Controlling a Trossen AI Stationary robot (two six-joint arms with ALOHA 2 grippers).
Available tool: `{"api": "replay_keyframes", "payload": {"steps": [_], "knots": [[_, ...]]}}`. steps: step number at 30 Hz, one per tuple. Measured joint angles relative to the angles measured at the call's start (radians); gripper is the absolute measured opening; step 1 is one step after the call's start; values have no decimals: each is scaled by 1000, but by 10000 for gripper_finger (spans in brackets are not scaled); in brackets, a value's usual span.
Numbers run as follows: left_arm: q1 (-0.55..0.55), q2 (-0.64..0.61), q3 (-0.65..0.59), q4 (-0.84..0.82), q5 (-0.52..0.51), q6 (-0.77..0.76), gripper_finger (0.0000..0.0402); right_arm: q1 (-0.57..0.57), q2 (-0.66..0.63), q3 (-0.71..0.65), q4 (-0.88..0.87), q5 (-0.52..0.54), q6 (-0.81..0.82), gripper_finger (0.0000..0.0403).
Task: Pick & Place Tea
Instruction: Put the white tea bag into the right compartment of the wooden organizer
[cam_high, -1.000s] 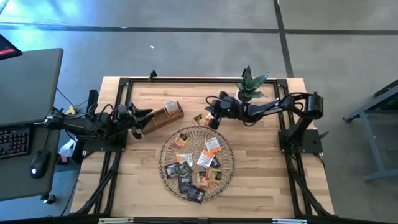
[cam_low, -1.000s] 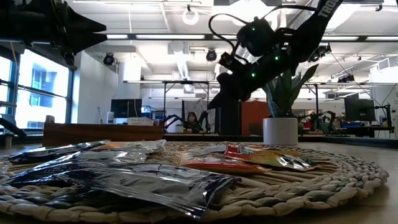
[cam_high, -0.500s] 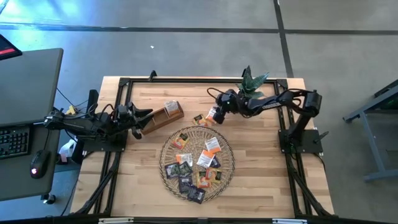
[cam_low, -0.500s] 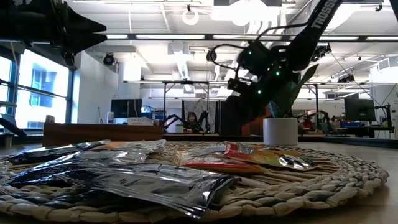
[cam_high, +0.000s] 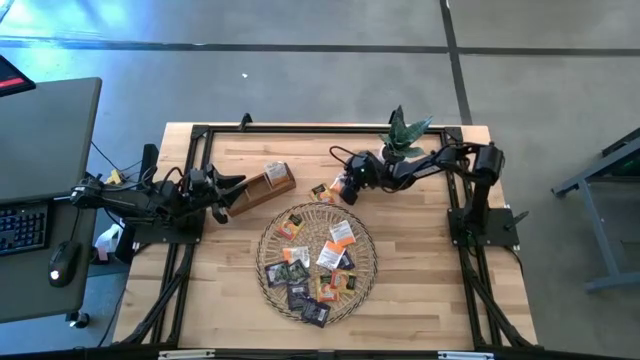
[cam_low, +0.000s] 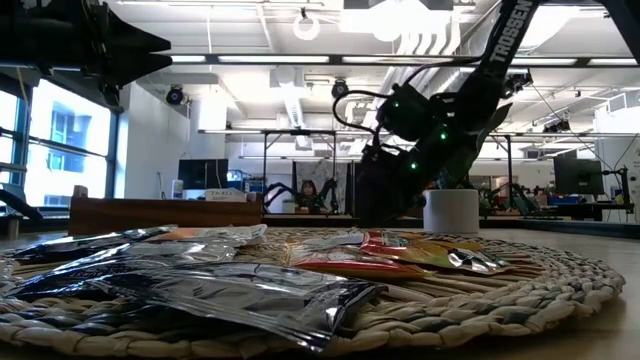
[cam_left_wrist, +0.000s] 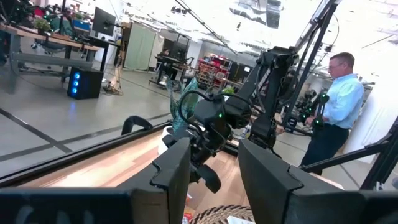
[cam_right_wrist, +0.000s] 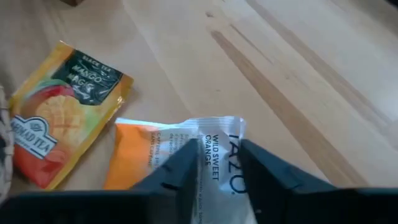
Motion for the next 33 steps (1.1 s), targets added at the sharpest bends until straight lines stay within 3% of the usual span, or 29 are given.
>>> {"api": "replay_keyframes", "payload": {"steps": [4,8,11,14,19,28,33], "knots": [[0,0,0,0,0,0,135,-7,1,0,4,-28,-23,12],[0,0,0,0,0,0,135,8,-4,-2,52,-17,-27,25],[0,0,0,0,0,0,135,47,-16,25,124,-29,-71,12],[0,0,0,0,-2,0,135,123,-22,91,200,-11,-263,8],[0,0,0,2,-7,0,135,228,-15,254,233,103,-657,18],[0,0,0,9,-10,0,135,228,150,540,175,-24,-796,15],[0,0,0,7,-10,0,135,223,311,679,133,71,-1007,12]]}}
